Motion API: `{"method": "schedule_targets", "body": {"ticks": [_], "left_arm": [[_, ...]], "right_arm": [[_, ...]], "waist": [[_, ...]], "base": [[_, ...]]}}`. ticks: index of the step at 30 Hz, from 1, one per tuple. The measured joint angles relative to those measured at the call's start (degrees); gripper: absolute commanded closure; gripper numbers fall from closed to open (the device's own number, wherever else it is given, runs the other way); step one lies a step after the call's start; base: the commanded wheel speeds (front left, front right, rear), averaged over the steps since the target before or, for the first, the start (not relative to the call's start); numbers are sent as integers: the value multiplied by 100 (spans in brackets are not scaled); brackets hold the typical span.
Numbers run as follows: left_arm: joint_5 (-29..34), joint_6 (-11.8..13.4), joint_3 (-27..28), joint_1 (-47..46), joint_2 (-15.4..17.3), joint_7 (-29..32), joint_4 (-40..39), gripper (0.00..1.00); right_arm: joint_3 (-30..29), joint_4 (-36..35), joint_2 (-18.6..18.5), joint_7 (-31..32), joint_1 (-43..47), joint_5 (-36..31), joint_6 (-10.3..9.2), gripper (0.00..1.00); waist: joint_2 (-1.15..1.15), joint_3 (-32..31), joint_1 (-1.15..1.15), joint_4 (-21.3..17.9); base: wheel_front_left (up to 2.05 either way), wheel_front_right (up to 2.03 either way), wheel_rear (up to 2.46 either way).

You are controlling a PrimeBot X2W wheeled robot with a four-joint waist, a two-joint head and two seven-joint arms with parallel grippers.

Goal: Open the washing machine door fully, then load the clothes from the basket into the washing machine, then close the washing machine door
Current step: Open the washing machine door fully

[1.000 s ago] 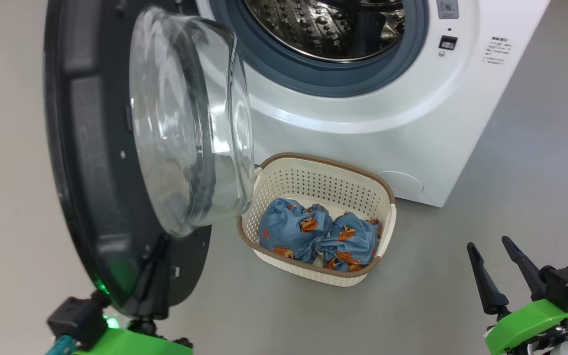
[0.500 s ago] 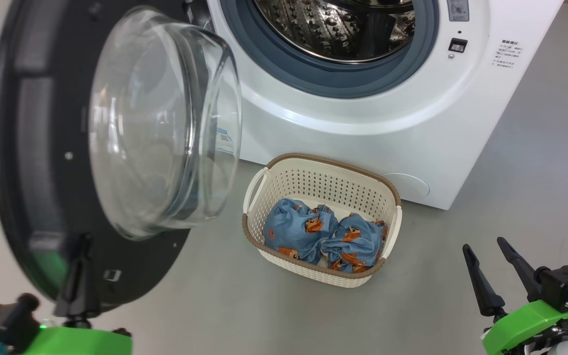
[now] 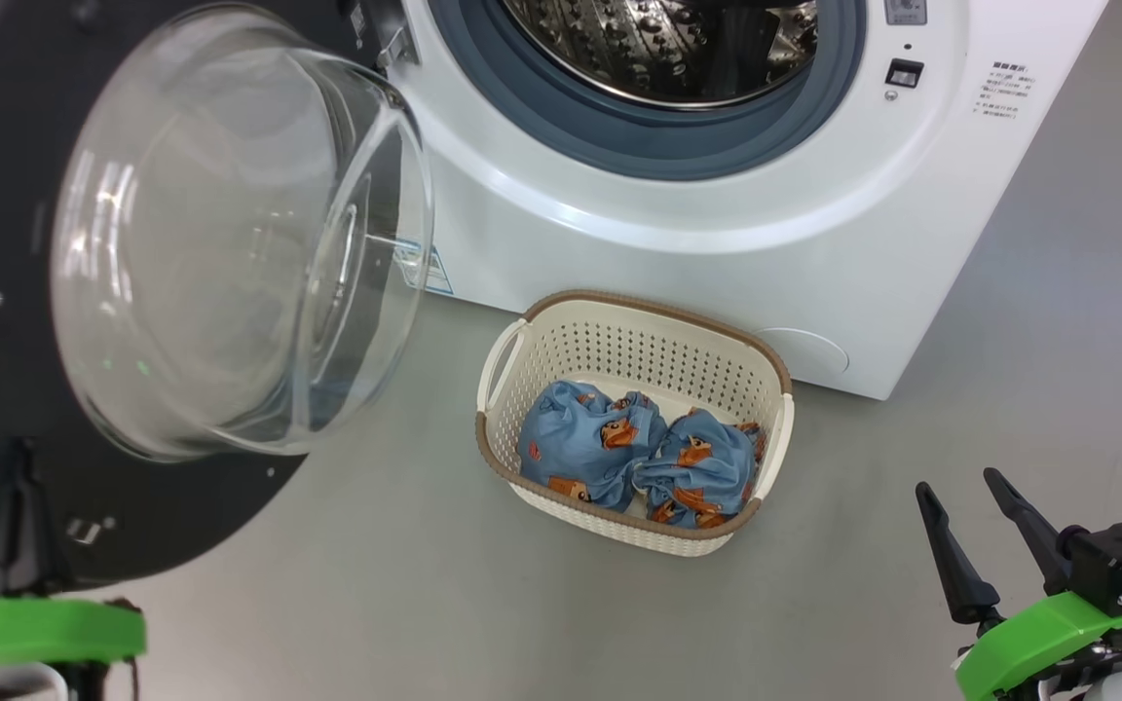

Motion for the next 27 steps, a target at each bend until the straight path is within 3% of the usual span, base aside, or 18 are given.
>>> {"method": "schedule_targets", "body": {"ticks": [14,27], "left_arm": [[477,-346,981,-1145,111,-4,1180,100],[871,-695,1712,-2185,479,-8,2531,100]], "right_arm": [[11,-20,-137,0,-237,0,0,0],[54,-47,-294,0,-563,-10,0,0]], "waist": [[0,341,0,-27],[0,772,0,-87]], "base": [[0,0,0],[0,0,0]]}}
